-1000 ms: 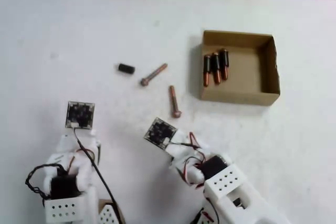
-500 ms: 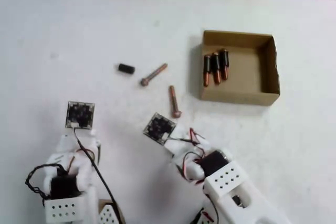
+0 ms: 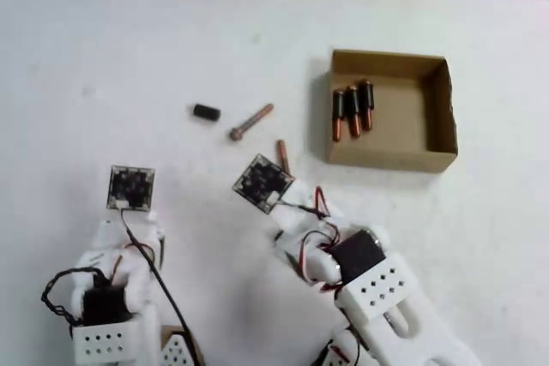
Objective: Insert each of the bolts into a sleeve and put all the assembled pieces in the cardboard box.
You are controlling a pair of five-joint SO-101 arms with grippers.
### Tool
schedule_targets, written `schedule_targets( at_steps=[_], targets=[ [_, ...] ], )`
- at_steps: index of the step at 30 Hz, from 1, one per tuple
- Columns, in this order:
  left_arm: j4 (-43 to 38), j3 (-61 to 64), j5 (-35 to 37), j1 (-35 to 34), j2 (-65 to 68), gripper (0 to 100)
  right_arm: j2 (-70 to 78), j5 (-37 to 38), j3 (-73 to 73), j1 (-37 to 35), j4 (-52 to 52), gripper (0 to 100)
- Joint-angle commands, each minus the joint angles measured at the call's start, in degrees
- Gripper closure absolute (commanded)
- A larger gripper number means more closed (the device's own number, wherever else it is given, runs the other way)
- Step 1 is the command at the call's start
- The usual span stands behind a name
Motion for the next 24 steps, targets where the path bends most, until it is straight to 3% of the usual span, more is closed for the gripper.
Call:
schedule_targets(
  at_steps=[1,5,13,24],
  targets=[
    [-1.67,-0.09,-0.53,0.66,-0.4,98,3.91,-2.02,-6.24,0.13,1.98,82.6],
    [-1.67,-0.09,-0.53,0.66,-0.4,98,14.37,-4.31,-13.27,0.22,4.53,82.6],
    [-1.67,0.18,-0.53,0.66,-0.4,98,31.25,-8.88,-15.56,0.04,-0.48,82.6],
    [-1.67,0.18,-0.53,0.66,-0.4,98,43.21,-10.9,-15.56,-3.12,-4.62,82.6]
  ],
)
